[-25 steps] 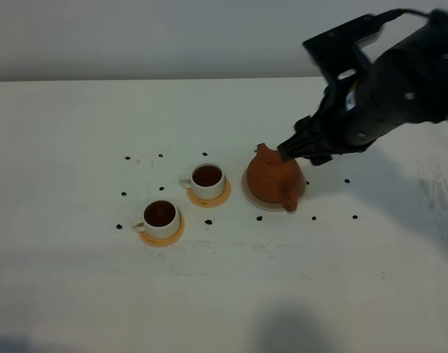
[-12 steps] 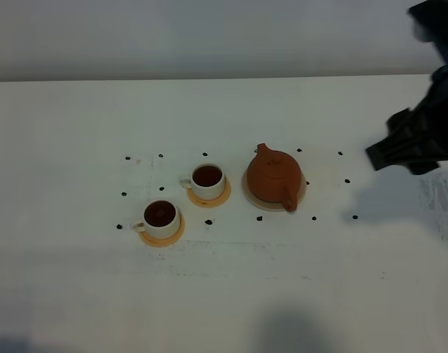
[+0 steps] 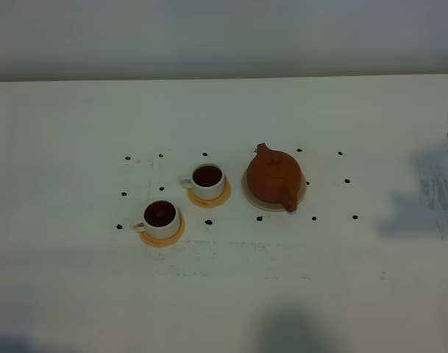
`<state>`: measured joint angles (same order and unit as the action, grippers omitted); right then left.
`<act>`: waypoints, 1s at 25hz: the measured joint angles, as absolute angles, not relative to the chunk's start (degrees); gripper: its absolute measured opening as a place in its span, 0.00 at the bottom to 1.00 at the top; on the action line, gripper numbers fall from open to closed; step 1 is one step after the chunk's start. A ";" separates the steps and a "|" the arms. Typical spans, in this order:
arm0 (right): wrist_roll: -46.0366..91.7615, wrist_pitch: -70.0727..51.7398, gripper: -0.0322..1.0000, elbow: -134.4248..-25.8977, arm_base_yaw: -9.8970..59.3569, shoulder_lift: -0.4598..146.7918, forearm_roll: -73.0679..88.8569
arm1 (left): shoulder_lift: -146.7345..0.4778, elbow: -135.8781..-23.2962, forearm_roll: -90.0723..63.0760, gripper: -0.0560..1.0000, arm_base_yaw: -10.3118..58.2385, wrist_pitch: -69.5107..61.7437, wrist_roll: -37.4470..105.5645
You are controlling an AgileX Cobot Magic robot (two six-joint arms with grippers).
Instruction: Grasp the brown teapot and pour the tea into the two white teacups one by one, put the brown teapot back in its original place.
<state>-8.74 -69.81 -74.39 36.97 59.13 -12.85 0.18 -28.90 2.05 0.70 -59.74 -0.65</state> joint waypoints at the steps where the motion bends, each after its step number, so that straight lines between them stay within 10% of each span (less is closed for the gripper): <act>1: -8.81 -69.81 0.45 -74.39 36.97 58.74 -12.85 | 0.18 -28.90 2.05 0.53 0.70 -59.74 -0.65; 12: -5.98 -69.83 0.33 -73.03 32.35 53.65 -6.83 | 0.18 -28.90 2.05 0.53 0.70 -59.74 -0.65; 25: 3.45 -59.21 0.24 -45.21 14.46 34.90 4.20 | 0.18 -28.90 2.05 0.53 0.70 -59.74 -0.65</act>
<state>3.45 -59.21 -45.21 14.46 34.90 4.20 0.18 -28.90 2.05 0.70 -59.74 -0.65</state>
